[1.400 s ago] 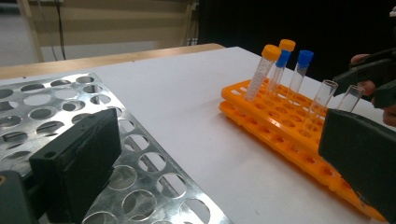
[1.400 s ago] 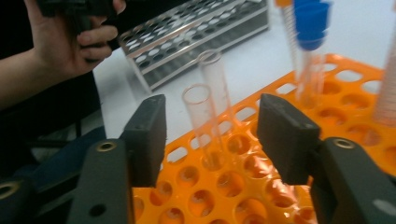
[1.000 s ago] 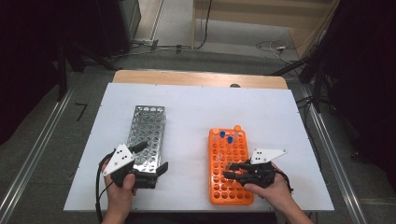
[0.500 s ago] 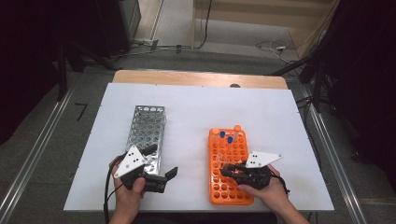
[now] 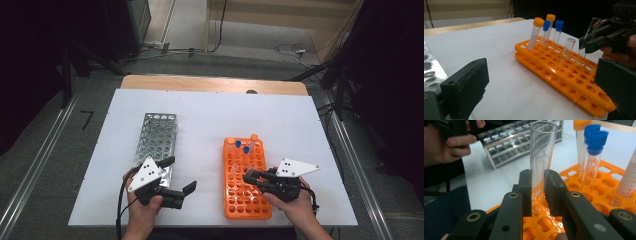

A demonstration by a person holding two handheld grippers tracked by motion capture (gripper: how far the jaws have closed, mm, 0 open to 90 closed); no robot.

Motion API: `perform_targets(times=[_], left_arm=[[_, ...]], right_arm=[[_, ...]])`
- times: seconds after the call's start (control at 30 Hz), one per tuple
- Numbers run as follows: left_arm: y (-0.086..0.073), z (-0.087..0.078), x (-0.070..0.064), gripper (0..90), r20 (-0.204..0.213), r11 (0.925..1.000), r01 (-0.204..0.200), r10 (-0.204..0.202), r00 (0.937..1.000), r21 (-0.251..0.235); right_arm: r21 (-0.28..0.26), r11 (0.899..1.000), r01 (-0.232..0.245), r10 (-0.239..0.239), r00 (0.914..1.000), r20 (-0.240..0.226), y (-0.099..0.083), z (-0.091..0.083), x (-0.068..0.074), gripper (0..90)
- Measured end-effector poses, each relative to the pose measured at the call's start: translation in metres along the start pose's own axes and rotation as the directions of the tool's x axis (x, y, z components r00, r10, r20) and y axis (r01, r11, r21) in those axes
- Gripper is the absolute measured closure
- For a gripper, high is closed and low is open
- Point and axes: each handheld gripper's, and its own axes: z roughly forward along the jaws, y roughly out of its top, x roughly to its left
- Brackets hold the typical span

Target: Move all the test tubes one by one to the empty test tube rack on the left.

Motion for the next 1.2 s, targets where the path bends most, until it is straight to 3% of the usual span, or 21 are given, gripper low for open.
perform_targets(times=[0.17, 0.3, 0.37, 0.5, 0.8, 0.93, 1.0, 1.2], left_arm=[[0.003, 0.003, -0.008, 0.0, 0.015, 0.9998, -0.015, 0.015, 0.9998, 0.009], [0.005, 0.006, -0.014, 1.9, 0.045, 0.9999, -0.003, 0.002, 0.9990, 0.012], [0.008, 0.008, -0.018, 3.4, 0.082, 0.9994, 0.035, -0.035, 0.9960, 0.007], [0.012, 0.011, -0.027, 7.1, 0.100, 0.9993, 0.035, -0.036, 0.9943, 0.011], [0.016, 0.018, -0.042, 20.7, 0.124, 0.9994, 0.017, -0.021, 0.9921, 0.029], [0.017, 0.021, -0.047, 26.8, 0.175, 0.9994, 0.013, -0.019, 0.9844, 0.033], [0.018, 0.022, -0.049, 34.0, 0.196, 0.9994, 0.010, -0.016, 0.9804, 0.033], [0.019, 0.029, -0.054, 46.4, 0.217, 0.9988, -0.005, -0.005, 0.9762, 0.050]], right_arm=[[-0.014, 1.000, 0.005, -0.005, 0.9997, -0.025, 0.004, -0.002, 0.008, 73.9], [-0.006, 1.000, 0.009, -0.009, 0.9981, -0.060, 0.006, 0.003, 0.015, 73.9], [0.000, 1.000, 0.014, -0.014, 0.9970, -0.076, 0.006, 0.006, 0.019, 73.9], [0.010, 1.000, 0.014, -0.013, 0.9946, -0.103, 0.007, 0.013, 0.025, 73.9], [0.025, 0.999, 0.021, -0.017, 0.9905, -0.136, 0.008, 0.025, 0.034, 74.0], [0.028, 0.999, 0.026, -0.021, 0.9894, -0.143, 0.008, 0.029, 0.037, 74.0], [0.033, 0.999, 0.025, -0.020, 0.9886, -0.149, 0.009, 0.031, 0.039, 74.0], [0.046, 0.998, 0.047, -0.039, 0.9851, -0.168, 0.010, 0.036, 0.045, 74.0]])
